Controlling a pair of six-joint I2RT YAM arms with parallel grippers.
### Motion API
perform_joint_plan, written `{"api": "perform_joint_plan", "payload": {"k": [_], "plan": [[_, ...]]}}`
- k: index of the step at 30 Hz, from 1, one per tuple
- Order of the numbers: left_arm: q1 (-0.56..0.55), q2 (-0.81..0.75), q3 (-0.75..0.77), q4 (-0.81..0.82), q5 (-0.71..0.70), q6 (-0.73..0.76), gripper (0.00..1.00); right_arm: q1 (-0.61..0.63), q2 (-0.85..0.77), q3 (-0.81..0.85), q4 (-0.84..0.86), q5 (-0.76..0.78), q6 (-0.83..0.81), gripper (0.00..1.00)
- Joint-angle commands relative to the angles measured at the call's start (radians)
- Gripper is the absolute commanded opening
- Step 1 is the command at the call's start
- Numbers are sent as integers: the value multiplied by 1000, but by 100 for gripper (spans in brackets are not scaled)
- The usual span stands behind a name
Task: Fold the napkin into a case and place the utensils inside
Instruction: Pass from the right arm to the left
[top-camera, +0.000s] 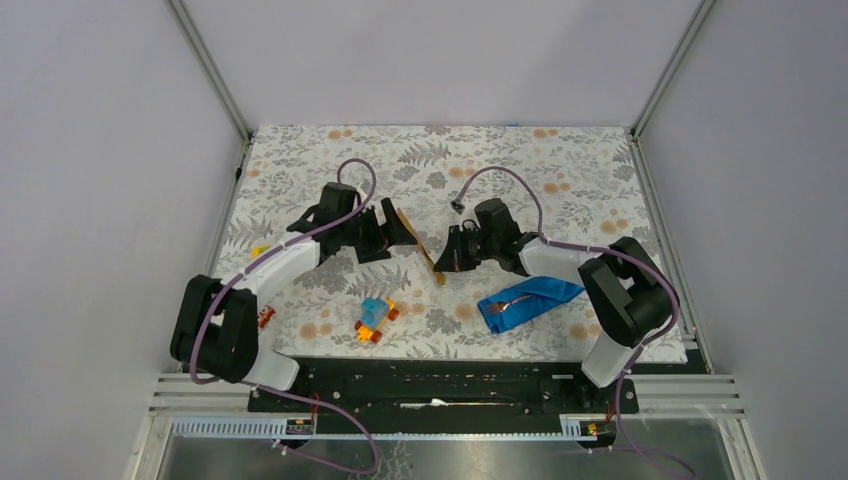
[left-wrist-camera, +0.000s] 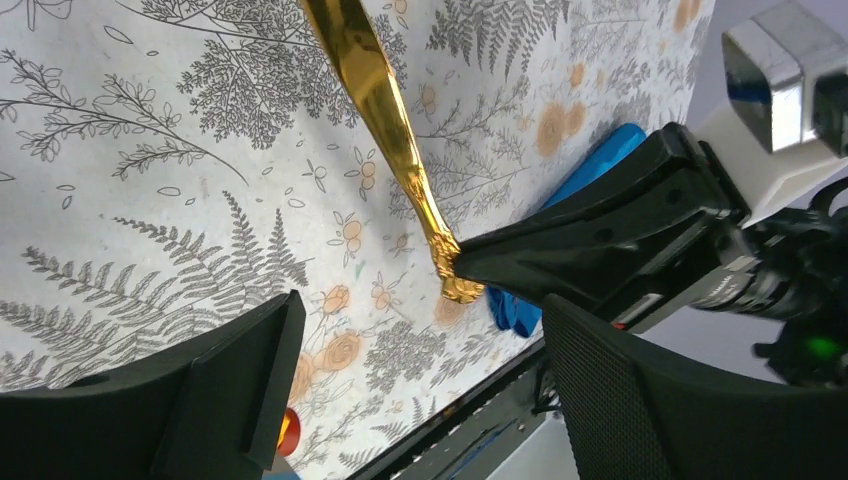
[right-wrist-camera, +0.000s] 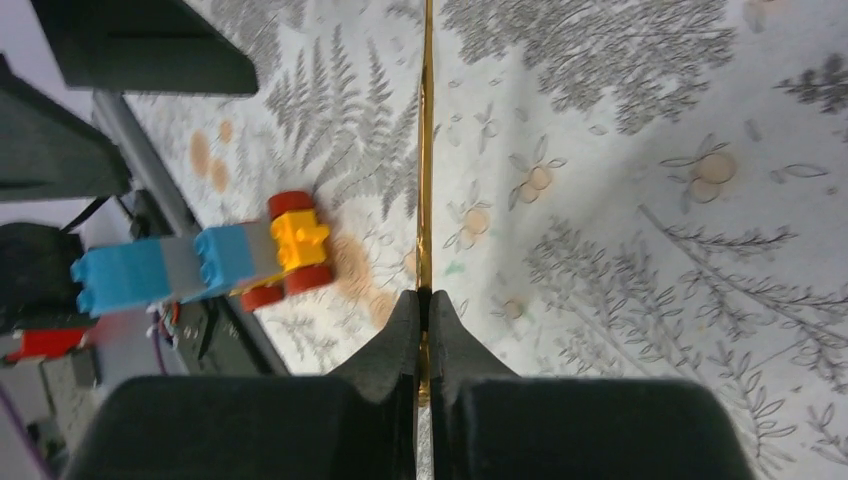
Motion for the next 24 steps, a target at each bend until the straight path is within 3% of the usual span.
{"api": "perform_joint_plan", "payload": {"k": [1,3,7,11,16,18,22,24], "plan": [[-2,-118,36,16,-1,164,91,-20,-96,50,-80,-195,-67,0],[-2,-167,77,-51,1,335,88,-21,-115,65,-143,-252,-81,0],[-9,-227,159,-194,185,615,88,-23,-137,81,-268,-411,-93,0],[-36,-208,194,-284,284,678,85,-27,-202,43,-298,-461,-71,0],[-34,-286,145,-197,255,502,86,-48,-263,8,-297,-488,-43,0],[-31,-355,113,-120,171,370,90,-55,-279,0,-293,-487,-34,0],[30,-427,80,-230,-72,-2,94,-67,-280,16,-281,-501,-16,0],[82,-457,-2,-178,9,-132,94,-66,-288,21,-261,-511,3,0]]}}
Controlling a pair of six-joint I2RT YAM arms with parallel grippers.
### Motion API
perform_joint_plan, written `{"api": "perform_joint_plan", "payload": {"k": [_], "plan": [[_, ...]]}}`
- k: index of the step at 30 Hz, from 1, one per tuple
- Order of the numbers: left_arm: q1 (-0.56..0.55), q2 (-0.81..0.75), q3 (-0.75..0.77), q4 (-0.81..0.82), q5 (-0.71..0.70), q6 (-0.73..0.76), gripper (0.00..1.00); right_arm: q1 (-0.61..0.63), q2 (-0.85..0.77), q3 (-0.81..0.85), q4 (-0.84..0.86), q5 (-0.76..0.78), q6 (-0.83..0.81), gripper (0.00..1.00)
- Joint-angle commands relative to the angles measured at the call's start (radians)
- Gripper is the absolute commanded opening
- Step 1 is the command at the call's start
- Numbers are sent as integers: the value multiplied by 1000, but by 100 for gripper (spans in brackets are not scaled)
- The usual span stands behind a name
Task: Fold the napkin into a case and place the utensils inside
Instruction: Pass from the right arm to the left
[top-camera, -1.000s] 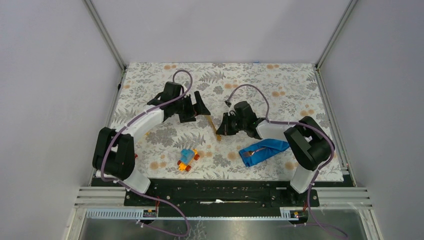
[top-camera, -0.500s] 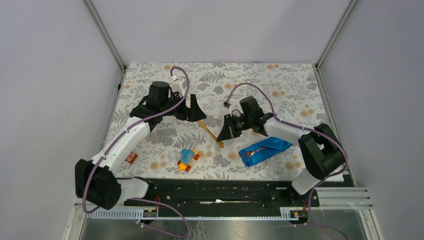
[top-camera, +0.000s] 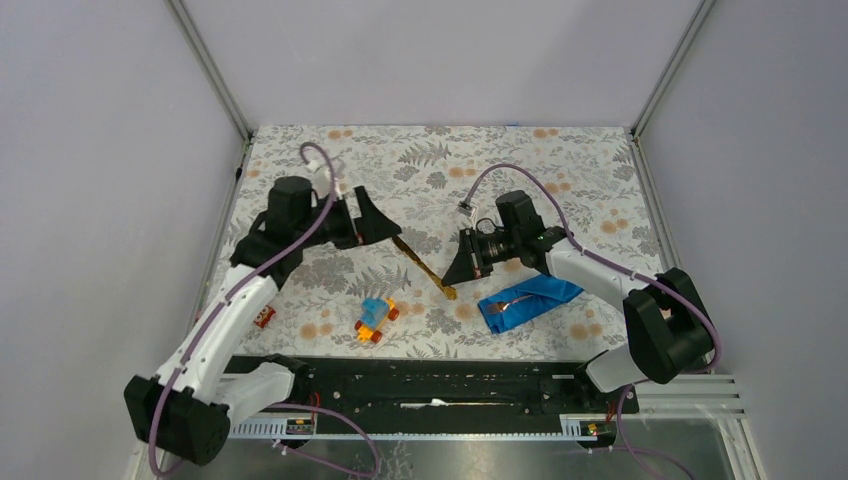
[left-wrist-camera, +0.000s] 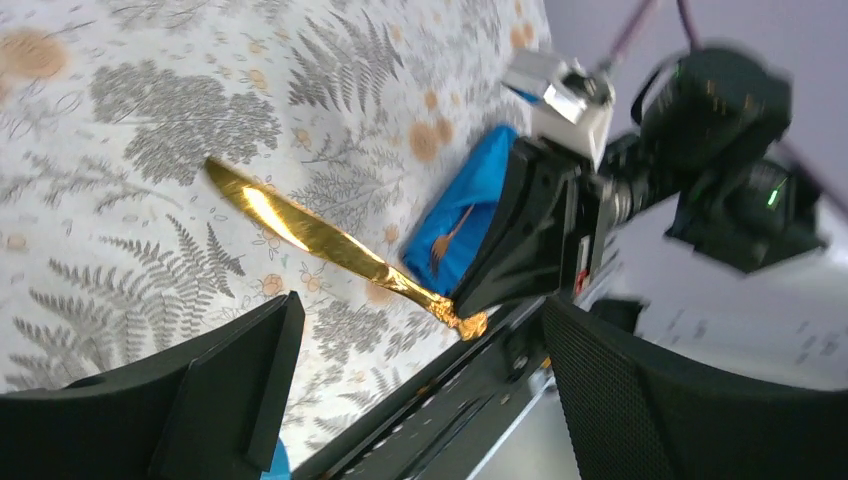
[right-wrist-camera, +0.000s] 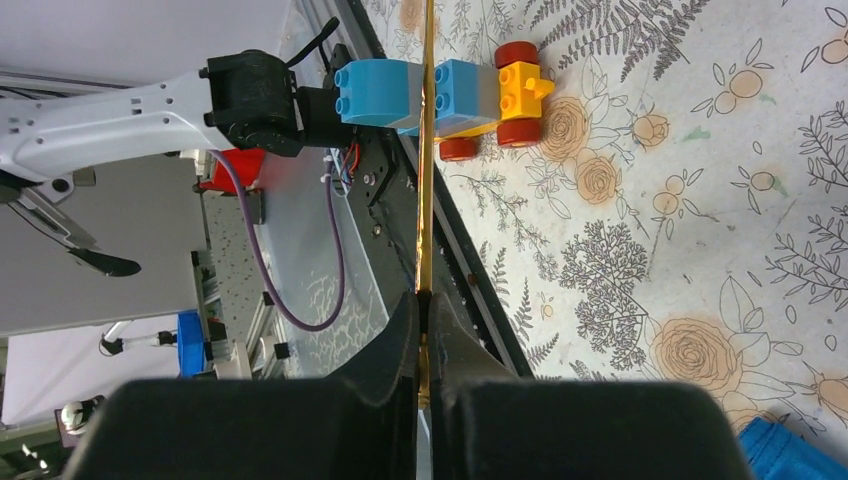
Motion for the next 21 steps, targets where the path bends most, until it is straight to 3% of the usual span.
{"api": "perform_joint_plan", "payload": {"k": [1,6,15,18,21], "plan": [[104,-80,-126,91,-18,-409,94,-9,-43,20,35,-69,46,0],[174,-138,-311,491,145,-678,86,-8,-77,23,102,-71,80,0],[173,-32,-434,960,252,-752,70,-7,-115,24,216,-111,174,0],[166,3,-490,1191,268,-837,65,-7,-114,23,237,-124,187,0],[164,17,-491,1204,282,-833,64,-7,-115,14,284,-134,227,0]]}}
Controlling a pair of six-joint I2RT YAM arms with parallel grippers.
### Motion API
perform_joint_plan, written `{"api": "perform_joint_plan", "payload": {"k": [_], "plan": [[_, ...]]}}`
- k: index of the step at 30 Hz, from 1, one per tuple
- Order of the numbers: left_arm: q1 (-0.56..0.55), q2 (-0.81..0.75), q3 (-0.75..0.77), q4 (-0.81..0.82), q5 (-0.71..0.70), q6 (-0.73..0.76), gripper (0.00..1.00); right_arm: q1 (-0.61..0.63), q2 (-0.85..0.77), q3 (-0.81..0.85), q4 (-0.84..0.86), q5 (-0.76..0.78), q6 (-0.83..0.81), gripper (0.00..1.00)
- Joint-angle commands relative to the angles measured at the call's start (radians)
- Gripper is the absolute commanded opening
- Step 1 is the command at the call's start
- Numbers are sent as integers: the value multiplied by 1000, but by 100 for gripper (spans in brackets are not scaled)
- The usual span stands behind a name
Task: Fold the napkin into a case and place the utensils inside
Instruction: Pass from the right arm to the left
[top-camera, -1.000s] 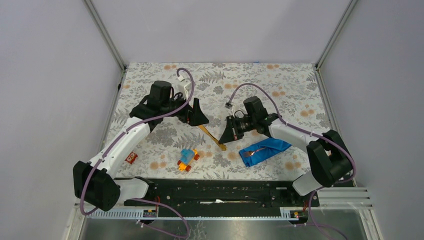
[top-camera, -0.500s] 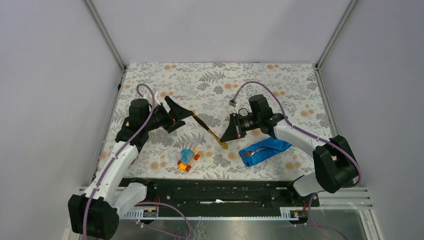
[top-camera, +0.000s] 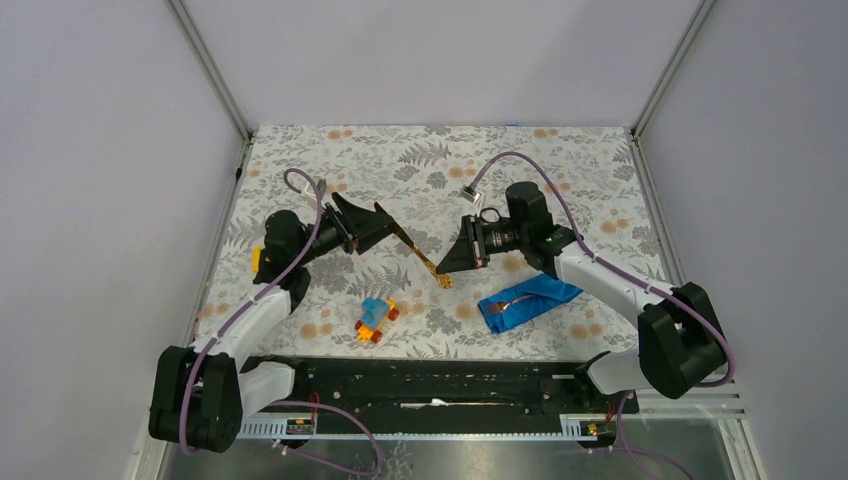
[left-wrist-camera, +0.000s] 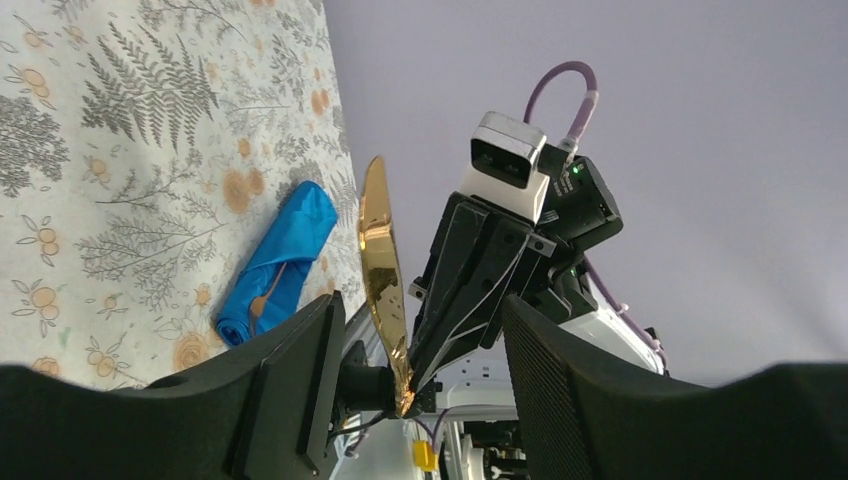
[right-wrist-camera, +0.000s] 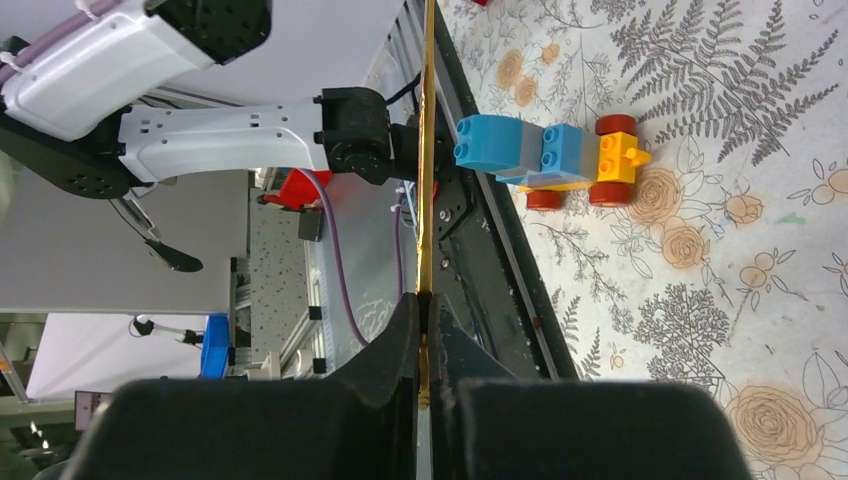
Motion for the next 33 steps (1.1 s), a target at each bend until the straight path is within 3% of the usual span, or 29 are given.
{"api": "perform_joint_plan", "payload": {"k": [1,7,10,16,19,22,25,28,29,30,33], "plan": [[-5,9,-11,239,52,-45,63,-4,-35,11,125,-60,70,0],[-13,24,-25,322,52,-63,52,-5,-37,9,171,-96,104,0],[-16,42,-29,385,59,-86,41,-5,-42,11,178,-107,115,0],[-16,70,9,398,84,-71,33,-2,-53,24,185,-120,131,0],[-16,89,12,450,80,-99,0,-1,-52,35,182,-116,136,0],[-16,93,17,506,72,-126,0,-3,-51,55,147,-56,144,1],[-15,60,6,526,-1,-128,0,-3,-41,63,160,61,247,39],[-15,32,-20,590,-99,-151,0,6,-79,-58,527,174,496,70],[-15,29,-24,615,-122,-164,0,20,-87,-73,640,215,527,75],[-15,29,-26,632,-144,-174,0,36,-88,-67,645,246,521,78],[-15,27,-29,679,-197,-208,0,85,-104,-72,662,346,505,76]]}}
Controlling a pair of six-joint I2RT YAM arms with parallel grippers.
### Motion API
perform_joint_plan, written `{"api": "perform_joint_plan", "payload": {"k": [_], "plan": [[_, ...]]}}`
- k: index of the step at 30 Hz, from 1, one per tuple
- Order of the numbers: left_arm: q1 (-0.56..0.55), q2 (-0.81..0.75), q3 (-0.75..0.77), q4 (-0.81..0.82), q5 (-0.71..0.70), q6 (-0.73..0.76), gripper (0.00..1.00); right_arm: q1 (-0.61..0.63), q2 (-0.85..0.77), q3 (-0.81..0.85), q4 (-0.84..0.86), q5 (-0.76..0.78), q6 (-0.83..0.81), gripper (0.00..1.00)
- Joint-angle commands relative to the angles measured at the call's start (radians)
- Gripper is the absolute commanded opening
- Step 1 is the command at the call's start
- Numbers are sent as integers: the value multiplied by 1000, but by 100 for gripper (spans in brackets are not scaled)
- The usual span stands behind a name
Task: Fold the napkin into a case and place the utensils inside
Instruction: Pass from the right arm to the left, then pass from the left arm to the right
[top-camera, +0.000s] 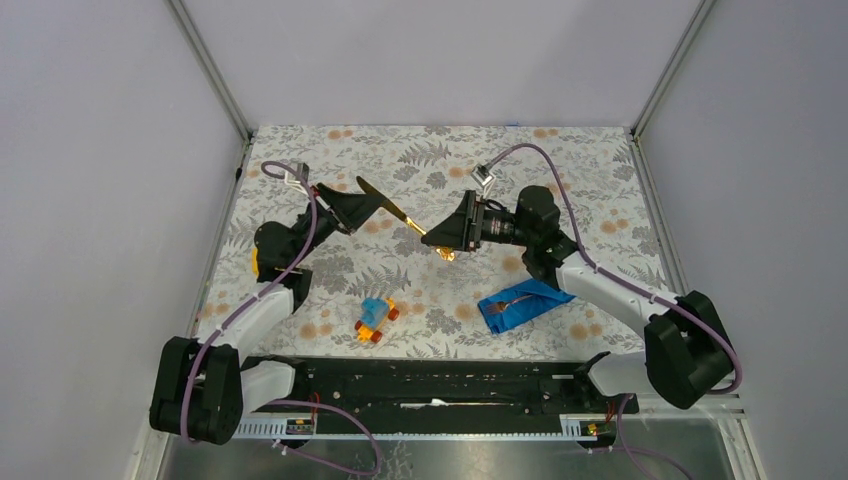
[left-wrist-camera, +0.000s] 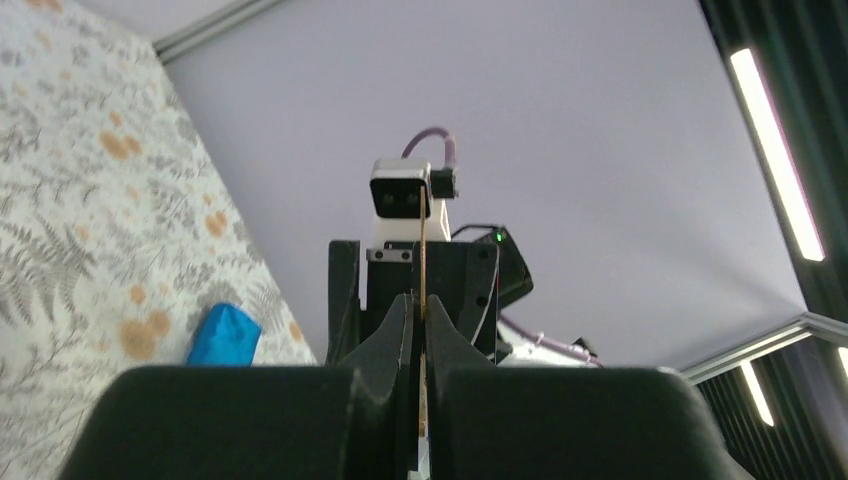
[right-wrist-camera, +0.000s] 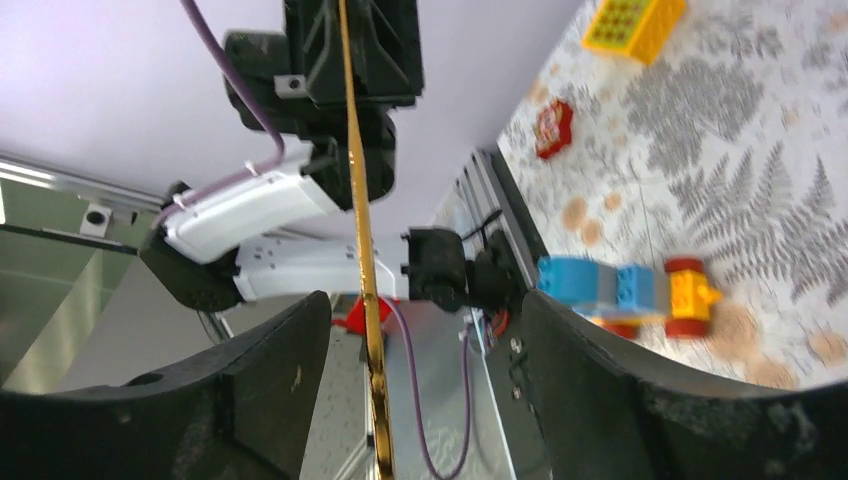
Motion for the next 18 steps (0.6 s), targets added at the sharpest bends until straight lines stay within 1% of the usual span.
{"api": "perform_joint_plan", "payload": {"k": [1,5,7,9,13,17,18], "plan": [[0,-35,-2,172,-131,-61,0,70,-74,-24,241,220,95,74],[0,-63,-14,169,-186,-62,0,85,-136,-75,240,367,100,69],[0,-71,-21,177,-205,-70,0,91,-159,-94,252,406,98,66],[0,-74,-24,187,-218,-82,0,93,-168,-91,239,419,88,60],[0,-76,-17,193,-219,-93,0,95,-159,-85,262,409,98,44],[0,-89,-19,178,-232,-90,0,97,-139,-77,288,390,112,24],[0,-90,-19,175,-234,-87,0,97,-138,-77,291,391,112,17]]}}
